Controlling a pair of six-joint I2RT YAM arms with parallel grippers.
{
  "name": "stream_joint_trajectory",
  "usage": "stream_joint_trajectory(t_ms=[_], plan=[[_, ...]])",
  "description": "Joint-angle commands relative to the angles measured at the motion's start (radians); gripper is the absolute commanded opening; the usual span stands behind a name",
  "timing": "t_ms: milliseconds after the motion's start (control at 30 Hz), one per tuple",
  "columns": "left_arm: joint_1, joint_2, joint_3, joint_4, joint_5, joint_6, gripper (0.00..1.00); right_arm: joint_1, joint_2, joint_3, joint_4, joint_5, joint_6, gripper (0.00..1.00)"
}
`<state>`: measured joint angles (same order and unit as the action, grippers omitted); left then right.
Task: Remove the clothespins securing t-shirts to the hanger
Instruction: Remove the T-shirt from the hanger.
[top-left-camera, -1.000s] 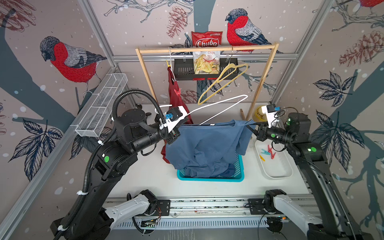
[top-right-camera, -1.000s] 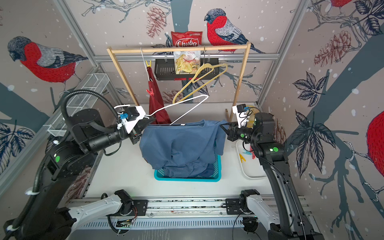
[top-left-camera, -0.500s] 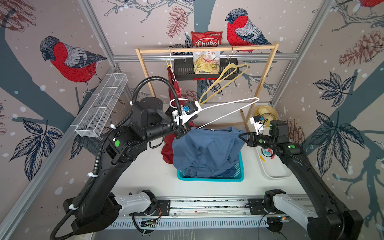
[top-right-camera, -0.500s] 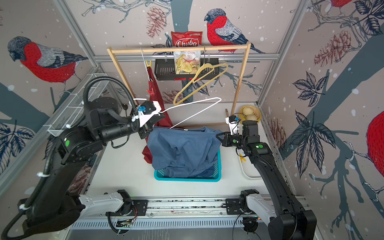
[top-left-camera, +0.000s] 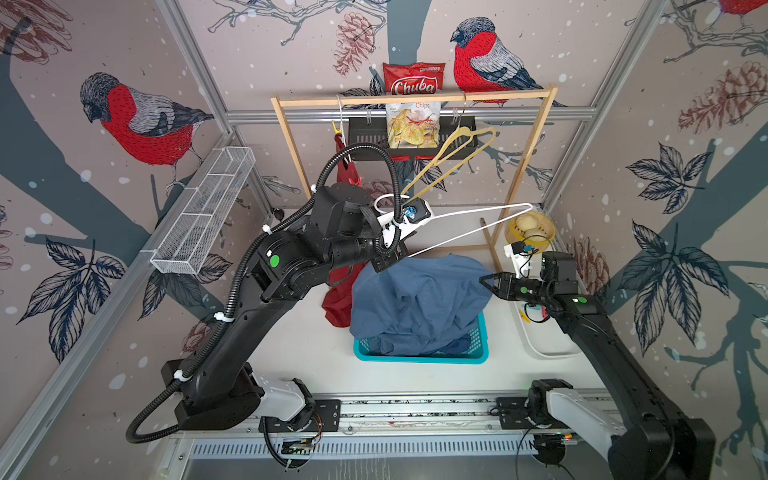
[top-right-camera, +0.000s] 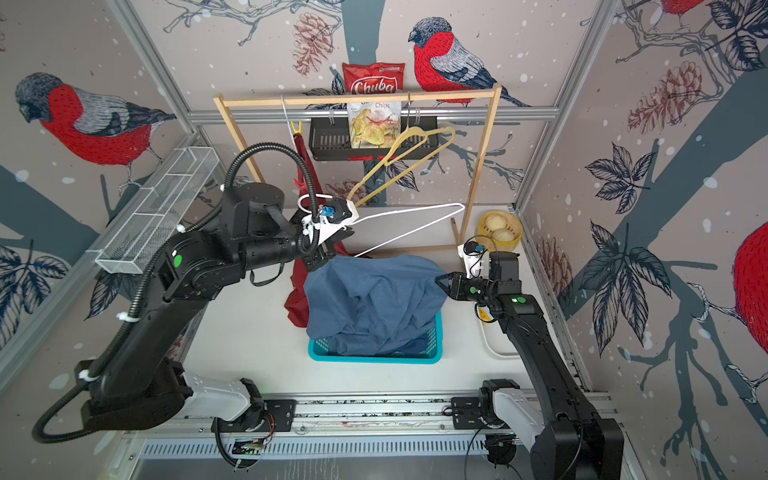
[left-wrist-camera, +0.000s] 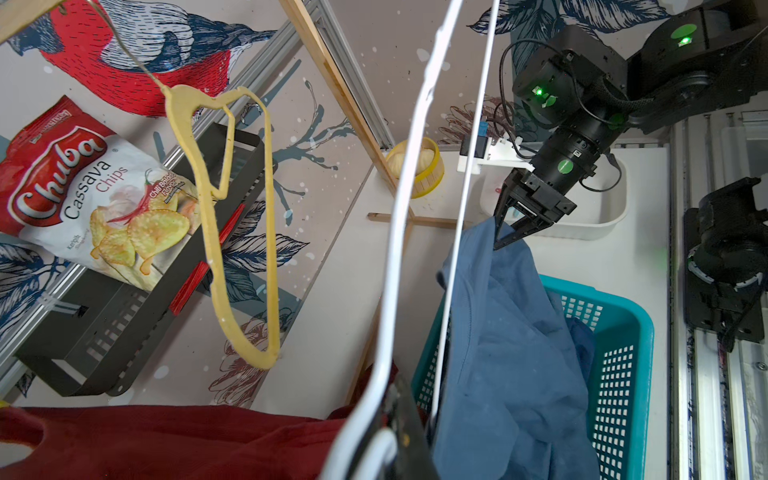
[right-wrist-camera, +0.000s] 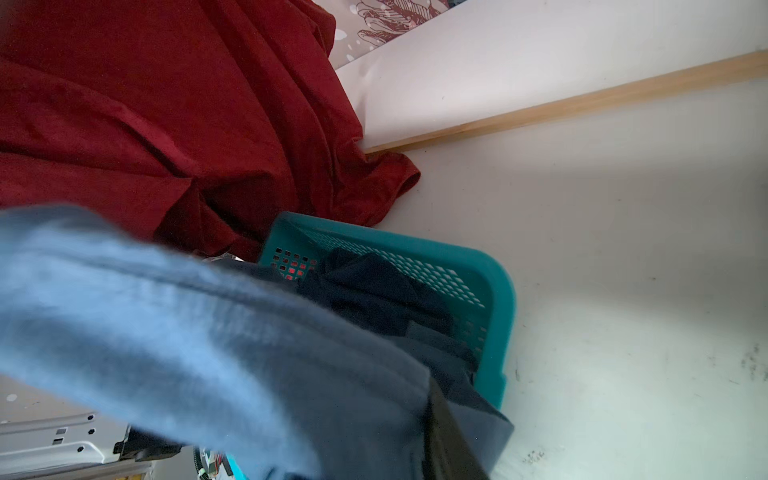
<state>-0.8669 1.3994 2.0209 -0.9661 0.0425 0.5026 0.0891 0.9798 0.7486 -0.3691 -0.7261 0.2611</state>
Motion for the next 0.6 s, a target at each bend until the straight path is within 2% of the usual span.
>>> stream_joint_trajectory(t_ms=[0,167,333,567], plan=[[-0.006,0.008,0.012,-0.015,-0.032,0.021,0.0,-0.003,-0.03,0.02,0.02,0.045,0.003,0.38],[-0.015,0.018,0.011,-0.006,-0.027,0.027,0.0,-0.006,-0.084,0.083,-0.043,0.137,-0.011,0.54],[-0.028,0.029,0.009,-0.003,-0.023,0.034,0.0,-0.014,-0.158,0.135,-0.084,0.25,-0.027,0.63],[-0.046,0.035,0.001,-0.005,-0.027,0.044,0.0,-0.036,-0.192,0.322,-0.21,0.411,-0.116,0.65]])
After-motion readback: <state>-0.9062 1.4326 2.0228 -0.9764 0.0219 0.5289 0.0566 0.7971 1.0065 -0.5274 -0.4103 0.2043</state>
